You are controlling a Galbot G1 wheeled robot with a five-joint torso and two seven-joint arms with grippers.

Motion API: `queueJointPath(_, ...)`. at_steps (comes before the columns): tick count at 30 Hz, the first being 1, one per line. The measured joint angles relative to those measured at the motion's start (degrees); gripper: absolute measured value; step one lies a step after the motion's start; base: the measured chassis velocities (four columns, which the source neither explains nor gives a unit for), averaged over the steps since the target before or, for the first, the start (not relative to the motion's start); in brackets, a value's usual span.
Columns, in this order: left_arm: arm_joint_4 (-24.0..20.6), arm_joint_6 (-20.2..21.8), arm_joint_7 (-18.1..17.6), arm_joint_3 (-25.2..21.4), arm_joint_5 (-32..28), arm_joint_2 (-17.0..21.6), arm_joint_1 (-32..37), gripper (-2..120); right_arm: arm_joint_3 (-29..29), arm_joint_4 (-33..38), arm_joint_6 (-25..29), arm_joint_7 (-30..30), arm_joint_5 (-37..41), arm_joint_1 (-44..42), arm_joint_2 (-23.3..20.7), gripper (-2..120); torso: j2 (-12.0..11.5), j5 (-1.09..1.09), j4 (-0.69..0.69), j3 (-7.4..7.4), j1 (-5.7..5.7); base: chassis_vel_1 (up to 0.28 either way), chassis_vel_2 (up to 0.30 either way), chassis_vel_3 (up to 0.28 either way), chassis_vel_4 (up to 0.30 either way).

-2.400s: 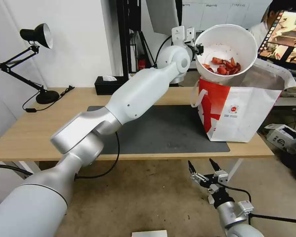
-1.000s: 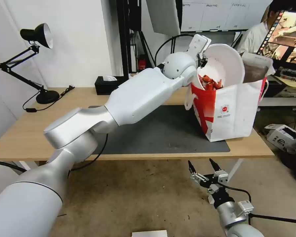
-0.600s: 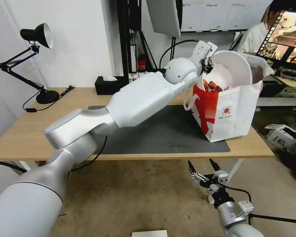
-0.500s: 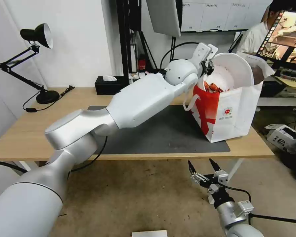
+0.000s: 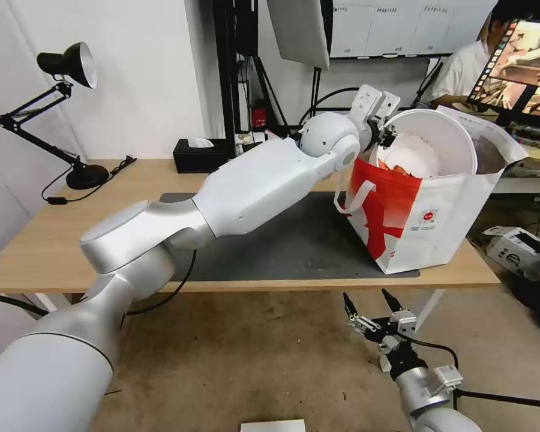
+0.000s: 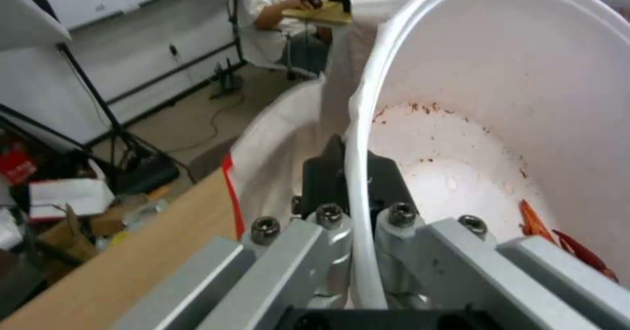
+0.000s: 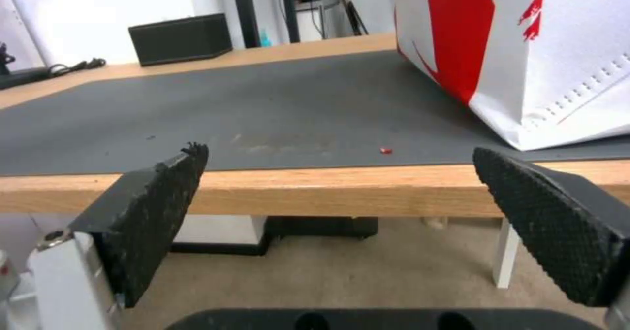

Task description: Pick up the trash from the table and place it into the takeout bag.

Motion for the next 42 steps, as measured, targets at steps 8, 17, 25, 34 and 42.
queueJointPath(8,-1.91,5.11,0.51,-1.39,-6.76,0.25,0.1,28,0.0,0.0,0.0,0.0,0.0,0.0,0.0,100,0.0,0.0,0.0,0.0,0.0,0.0,0.0,0.0,0.0)
queueJointPath(17,-2.82,5.93,0.48,-2.21,-8.73,0.24,0.16,57,0.0,0.0,0.0,0.0,0.0,0.0,0.0,100,0.0,0.0,0.0,0.0,0.0,0.0,0.0,0.0,0.0)
queueJointPath(25,-7.47,4.56,-1.91,-4.65,-10.33,4.5,1.46,88,0.0,0.0,0.0,0.0,0.0,0.0,0.0,100,0.0,0.0,0.0,0.0,0.0,0.0,0.0,0.0,0.0)
queueJointPath(34,-17.18,-3.51,-3.02,-8.55,-9.24,15.09,6.13,100,0.0,0.0,0.0,0.0,0.0,0.0,0.0,100,0.0,-0.02,0.0,0.0,0.0,0.0,0.0,0.0,0.0)
queueJointPath(42,-29.39,-7.98,-5.99,-16.86,-5.82,23.92,18.06,100,0.0,0.0,0.0,0.0,0.0,0.01,0.0,100,0.0,-0.02,0.01,0.0,-0.01,0.0,0.0,0.0,0.0)
